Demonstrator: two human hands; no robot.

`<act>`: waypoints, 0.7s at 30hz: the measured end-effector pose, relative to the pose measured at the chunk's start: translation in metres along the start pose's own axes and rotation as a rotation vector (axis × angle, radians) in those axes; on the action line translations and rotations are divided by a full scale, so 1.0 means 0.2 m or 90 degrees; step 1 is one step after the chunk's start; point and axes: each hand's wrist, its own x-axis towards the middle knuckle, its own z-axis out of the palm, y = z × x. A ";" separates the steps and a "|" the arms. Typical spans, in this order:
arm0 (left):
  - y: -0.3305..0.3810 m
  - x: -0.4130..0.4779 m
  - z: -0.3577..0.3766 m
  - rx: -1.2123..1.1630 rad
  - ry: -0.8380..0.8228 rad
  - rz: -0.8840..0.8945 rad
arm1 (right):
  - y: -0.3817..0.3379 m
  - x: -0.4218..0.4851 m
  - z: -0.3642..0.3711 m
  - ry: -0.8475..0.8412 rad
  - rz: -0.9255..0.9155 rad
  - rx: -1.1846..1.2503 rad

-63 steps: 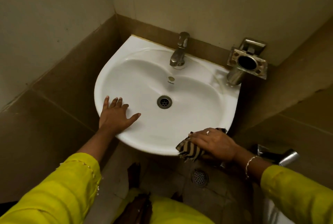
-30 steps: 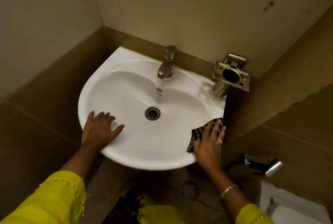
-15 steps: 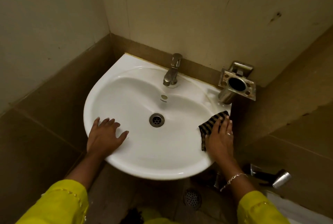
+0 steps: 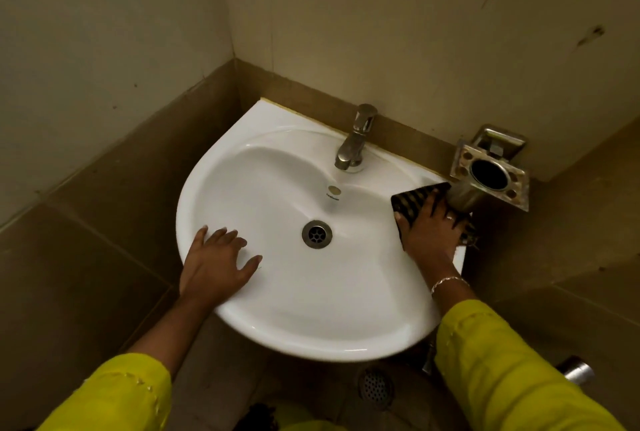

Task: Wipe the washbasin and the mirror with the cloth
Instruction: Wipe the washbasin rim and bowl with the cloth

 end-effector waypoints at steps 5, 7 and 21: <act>0.00 0.00 0.01 0.000 -0.006 0.002 | -0.03 0.08 0.00 0.029 -0.015 0.011; 0.00 0.00 0.00 0.003 -0.006 0.001 | -0.05 0.10 0.00 0.041 -0.018 0.023; 0.01 0.00 -0.02 -0.007 -0.012 0.002 | -0.23 0.23 0.04 0.104 -0.128 0.044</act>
